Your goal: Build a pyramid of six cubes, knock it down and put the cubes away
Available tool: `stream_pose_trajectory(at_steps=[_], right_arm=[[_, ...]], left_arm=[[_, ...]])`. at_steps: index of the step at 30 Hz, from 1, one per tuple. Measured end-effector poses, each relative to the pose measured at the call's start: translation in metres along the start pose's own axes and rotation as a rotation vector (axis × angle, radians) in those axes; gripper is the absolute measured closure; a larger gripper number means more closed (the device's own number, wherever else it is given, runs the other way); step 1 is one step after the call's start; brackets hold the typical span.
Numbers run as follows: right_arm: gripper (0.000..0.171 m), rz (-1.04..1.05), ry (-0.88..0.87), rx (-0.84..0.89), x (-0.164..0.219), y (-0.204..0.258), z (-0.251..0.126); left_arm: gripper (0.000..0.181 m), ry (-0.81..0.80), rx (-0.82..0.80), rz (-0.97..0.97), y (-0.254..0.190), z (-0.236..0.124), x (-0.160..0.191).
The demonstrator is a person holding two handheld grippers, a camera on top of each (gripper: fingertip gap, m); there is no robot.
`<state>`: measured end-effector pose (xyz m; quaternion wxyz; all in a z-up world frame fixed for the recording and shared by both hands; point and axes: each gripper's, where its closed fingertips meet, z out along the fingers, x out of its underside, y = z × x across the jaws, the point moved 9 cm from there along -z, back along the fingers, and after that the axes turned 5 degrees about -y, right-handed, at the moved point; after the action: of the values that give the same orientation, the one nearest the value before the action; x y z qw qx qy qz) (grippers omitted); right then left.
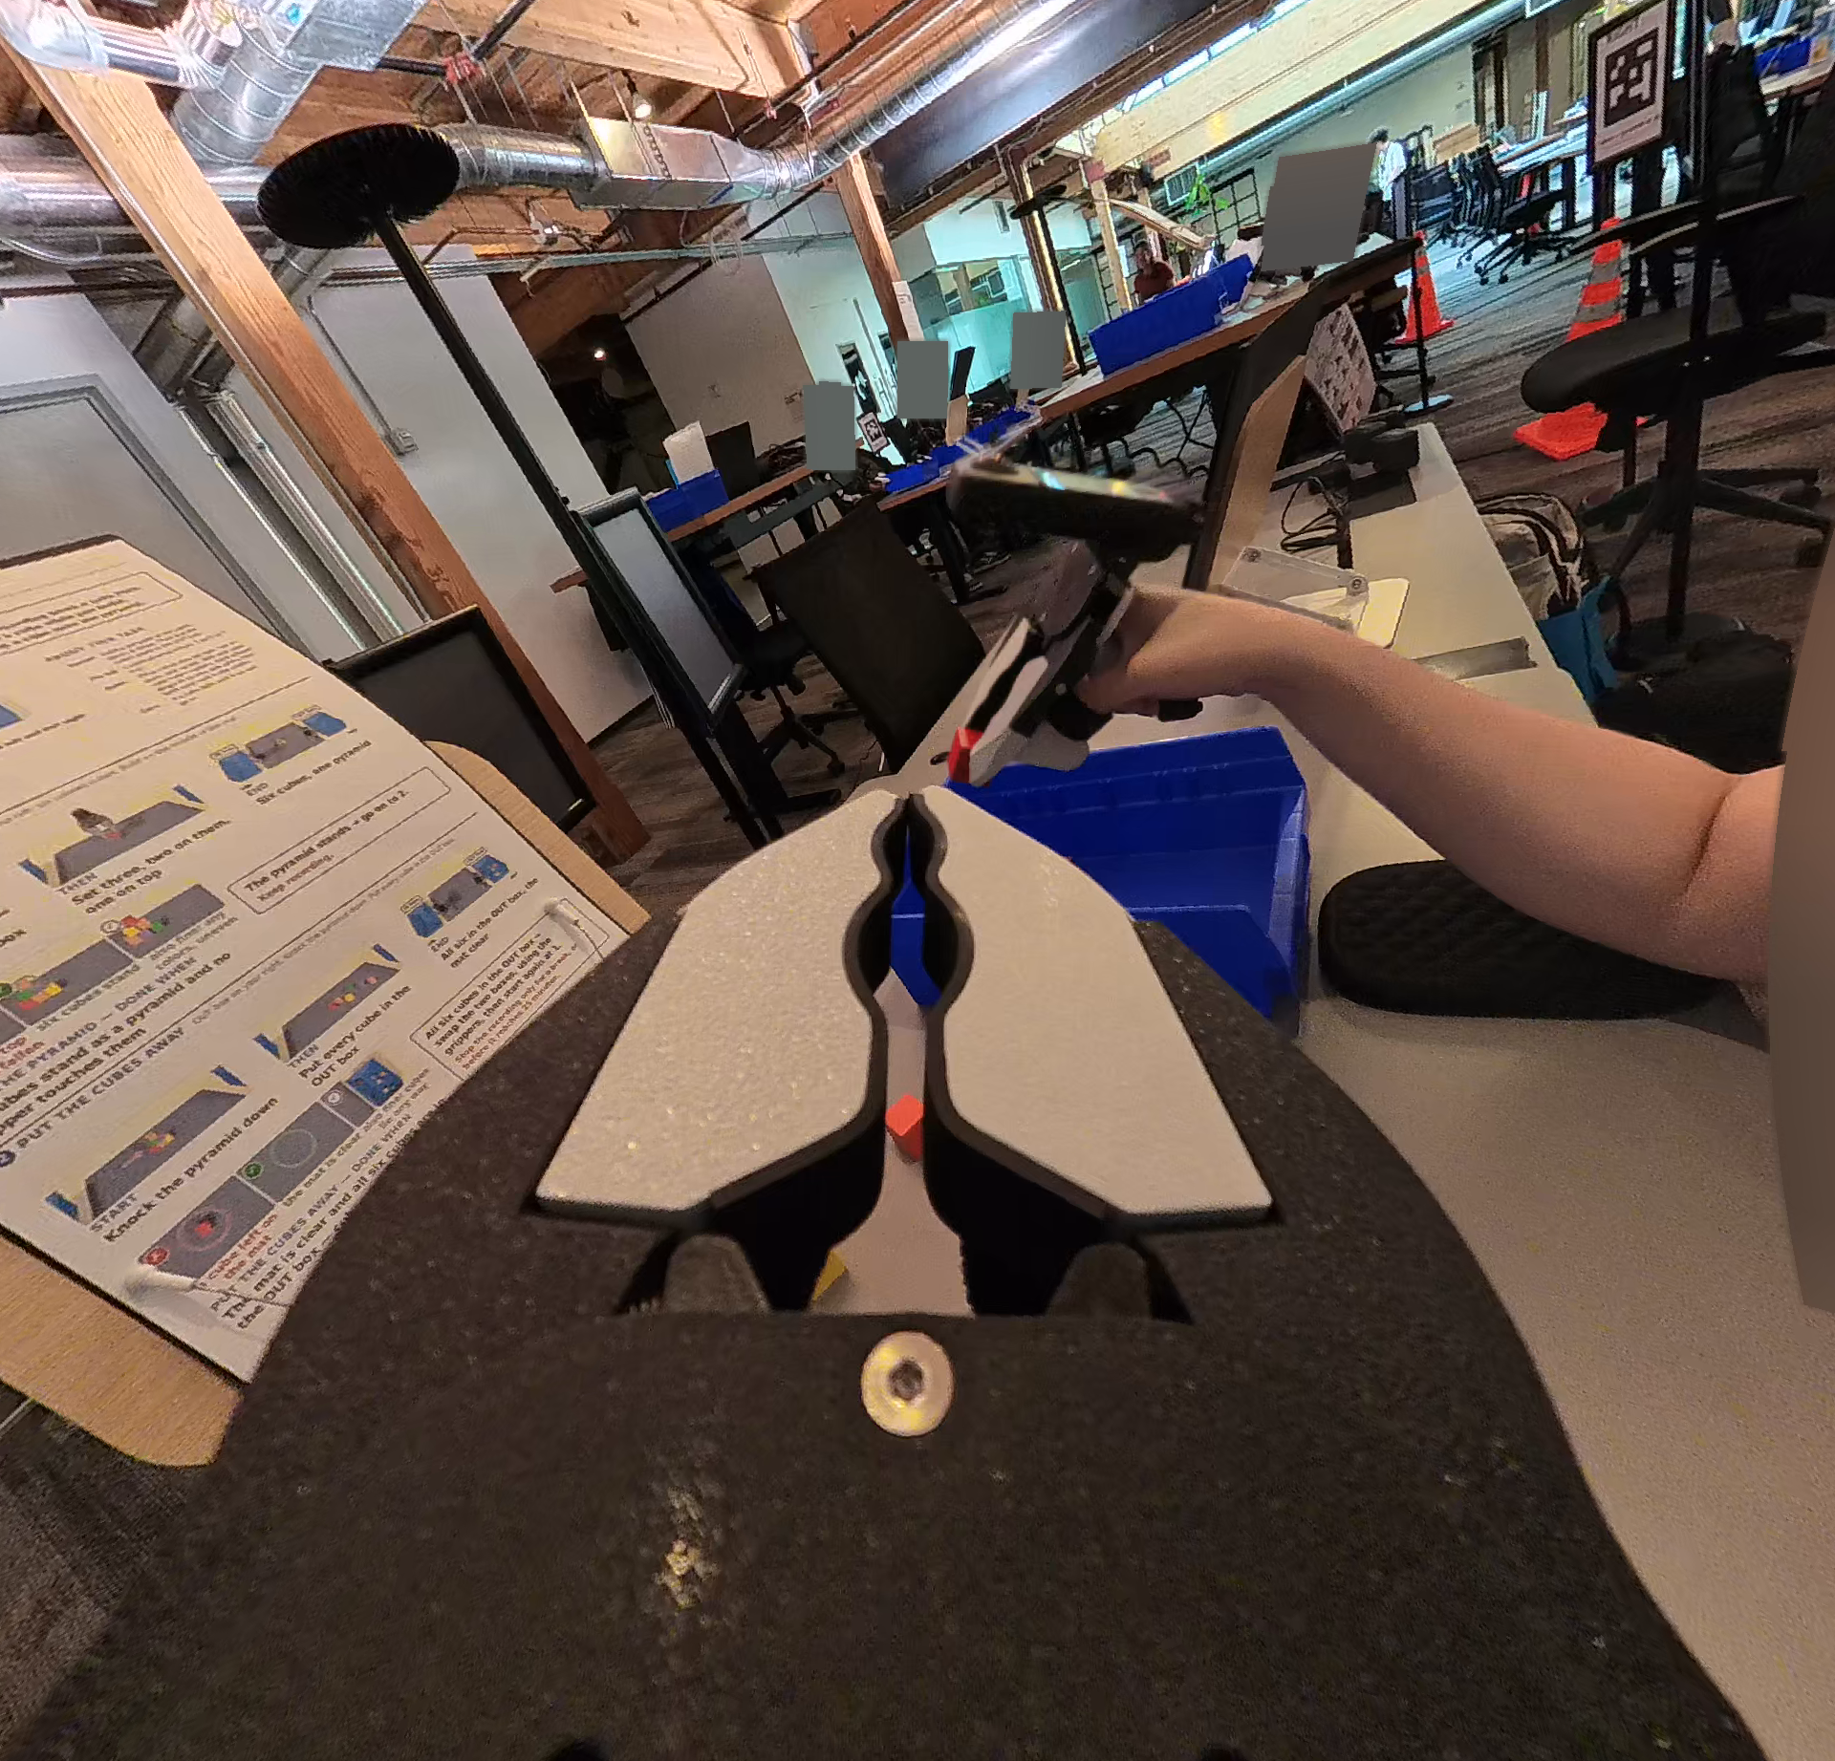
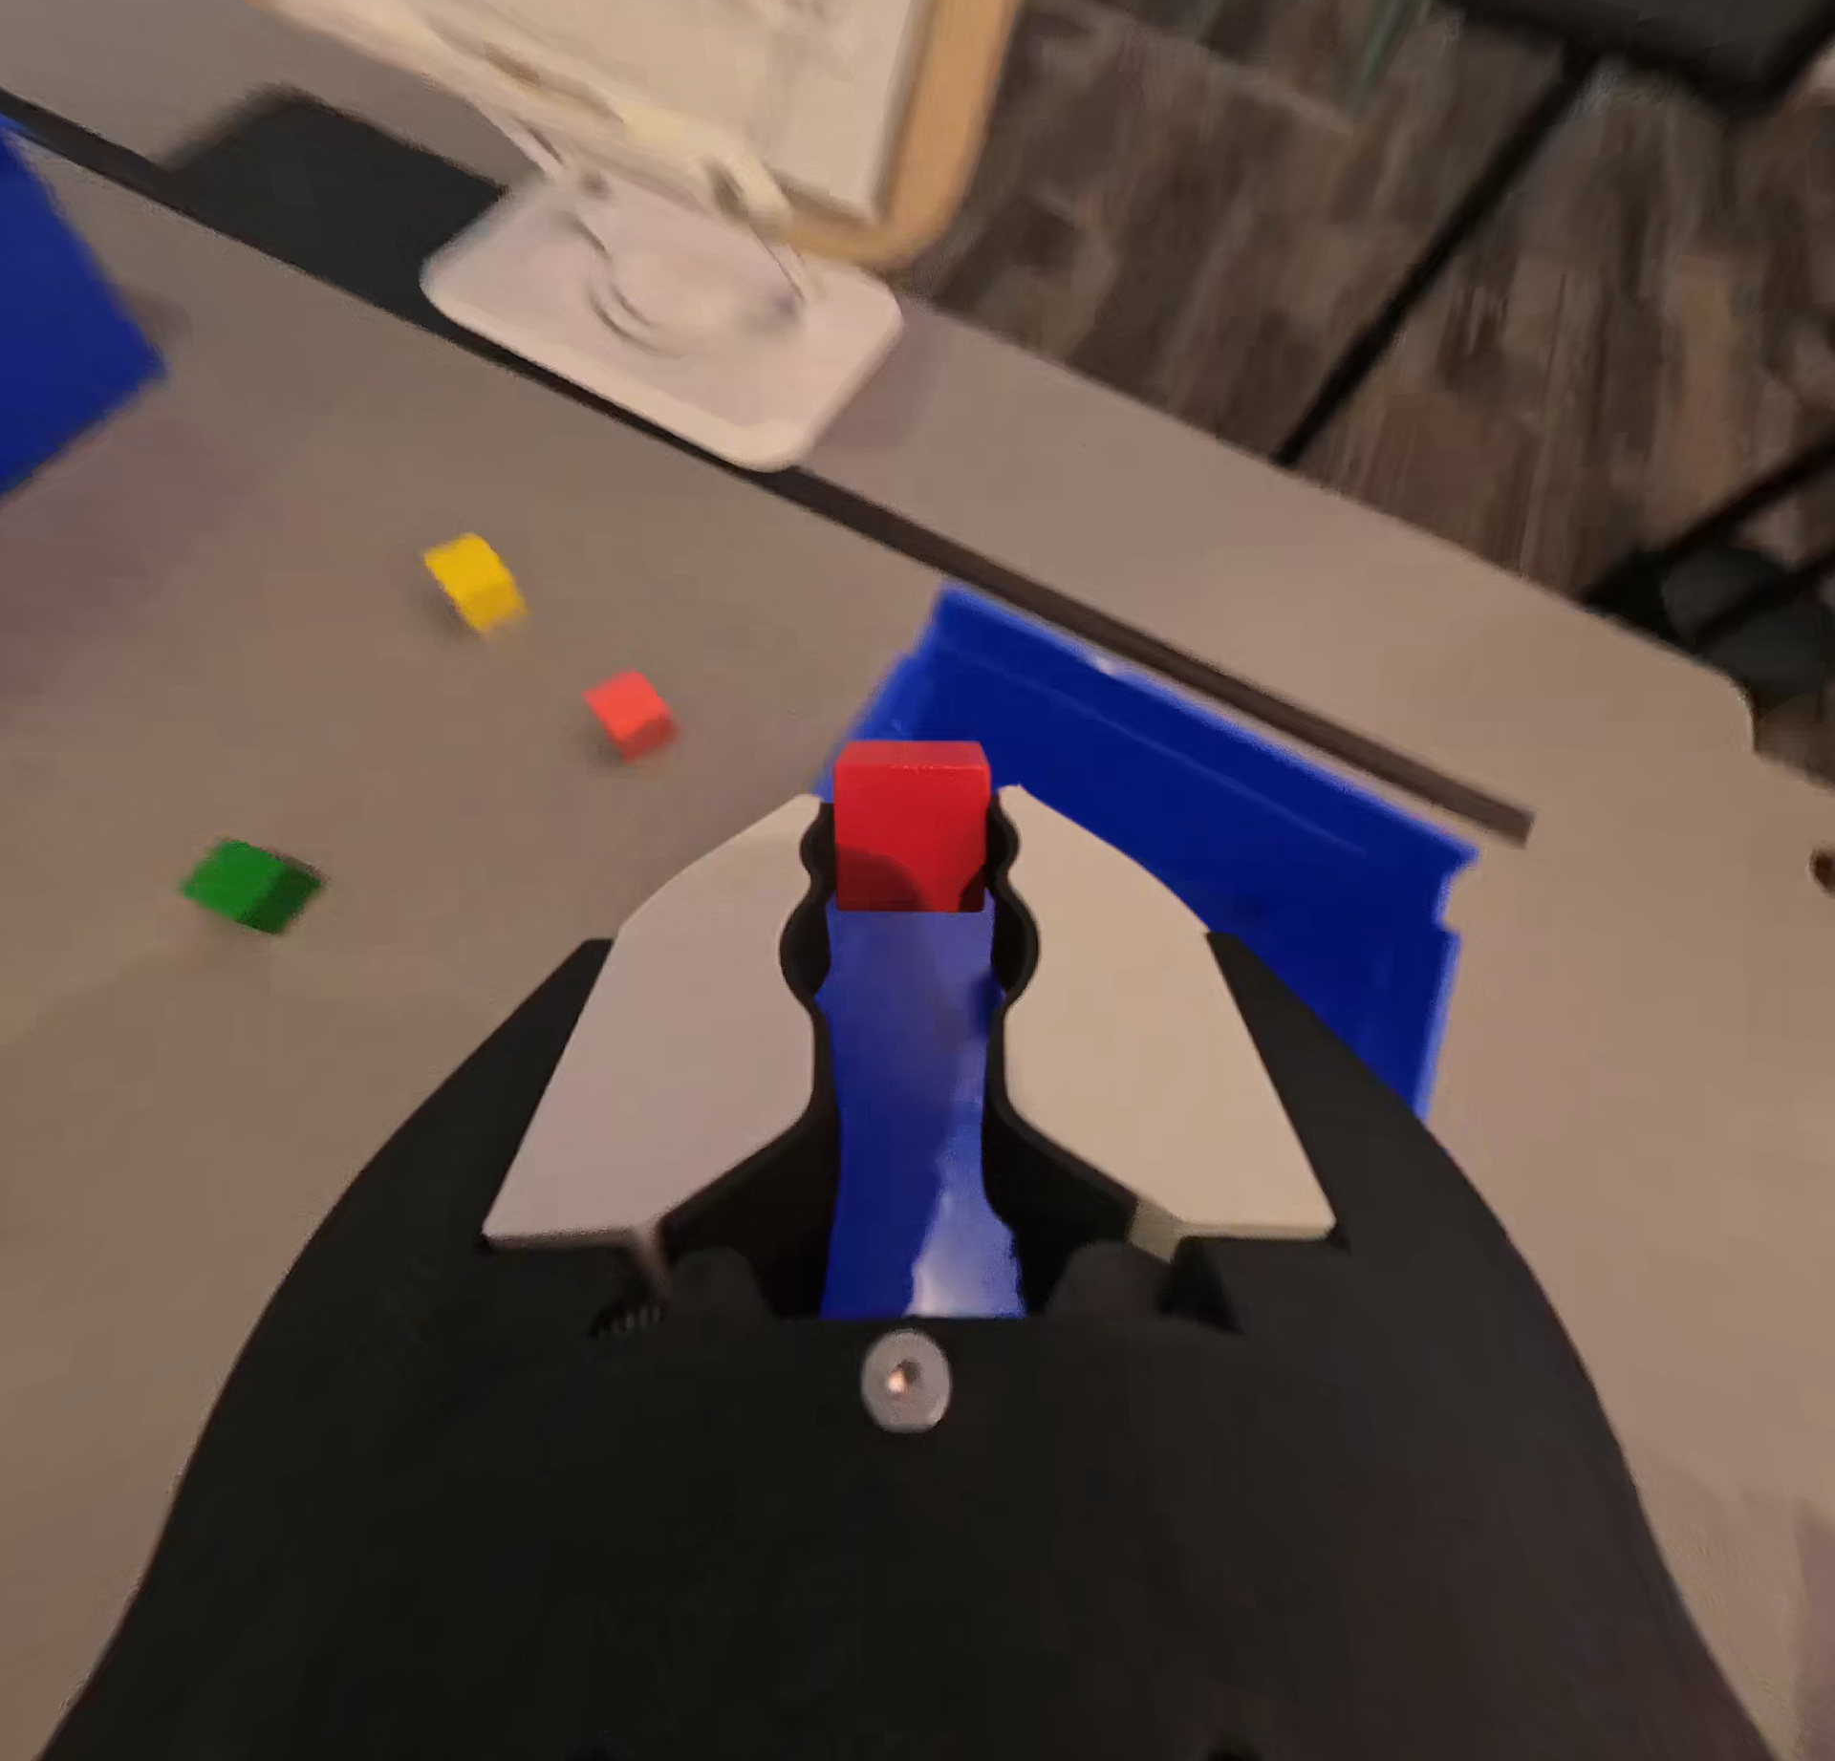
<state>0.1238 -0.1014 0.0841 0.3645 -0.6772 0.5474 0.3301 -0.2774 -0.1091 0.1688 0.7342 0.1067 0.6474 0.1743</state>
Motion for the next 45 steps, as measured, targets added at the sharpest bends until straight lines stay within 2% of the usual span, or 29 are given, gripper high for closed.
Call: stream_pose_trajectory(at_steps=[3,5,7,10,15,17,19,20,24,26,28,30,32,37,45], right_arm=[[0.141,0.107,0.223,-0.087,0.039,-0.026,0.040],[0.141,0.144,0.346,-0.221,0.063,-0.025,0.069],[0.140,0.112,0.436,-0.258,0.081,-0.024,0.091],[0.140,0.025,0.498,-0.208,0.093,-0.023,0.110],[0.141,-0.020,0.554,-0.239,0.106,-0.018,0.126],[0.141,-0.046,0.540,-0.192,0.102,-0.021,0.123],[0.132,-0.034,0.455,-0.156,0.088,-0.025,0.114],[0.126,-0.019,0.414,-0.148,0.080,-0.026,0.105],[0.126,-0.036,0.188,-0.012,0.031,-0.026,0.052],[0.127,-0.083,0.022,-0.089,0.005,-0.002,0.027],[0.127,-0.144,-0.075,-0.267,-0.012,0.037,0.013],[0.127,-0.213,-0.064,-0.483,-0.017,0.084,0.014],[0.126,-0.296,0.020,-0.625,-0.010,0.128,0.032],[0.125,-0.582,0.290,-0.654,0.035,0.199,0.093],[0.128,-0.599,0.359,-0.677,0.065,0.219,0.128]], left_arm=[[0.181,0.010,0.004,0.000,-0.001,0.002,0.002],[0.181,0.018,0.006,0.000,-0.002,0.004,0.003],[0.181,0.028,0.010,-0.002,-0.001,0.006,0.006],[0.181,0.042,0.013,-0.009,-0.001,0.010,0.009],[0.181,0.057,0.021,-0.016,-0.001,0.014,0.014],[0.181,0.063,0.022,-0.015,-0.002,0.015,0.014],[0.181,0.067,0.022,-0.009,-0.003,0.015,0.014],[0.181,0.067,0.021,-0.006,-0.003,0.015,0.013],[0.181,0.058,0.011,-0.007,-0.002,0.012,0.011],[0.181,0.048,0.014,-0.004,-0.002,0.011,0.009],[0.181,0.047,0.011,-0.001,-0.002,0.010,0.009],[0.181,0.050,0.015,-0.003,-0.003,0.011,0.009],[0.181,0.056,0.019,0.000,-0.004,0.012,0.010],[0.181,0.067,0.033,0.017,-0.007,0.013,0.010],[0.181,0.066,0.035,0.018,-0.005,0.012,0.010]])
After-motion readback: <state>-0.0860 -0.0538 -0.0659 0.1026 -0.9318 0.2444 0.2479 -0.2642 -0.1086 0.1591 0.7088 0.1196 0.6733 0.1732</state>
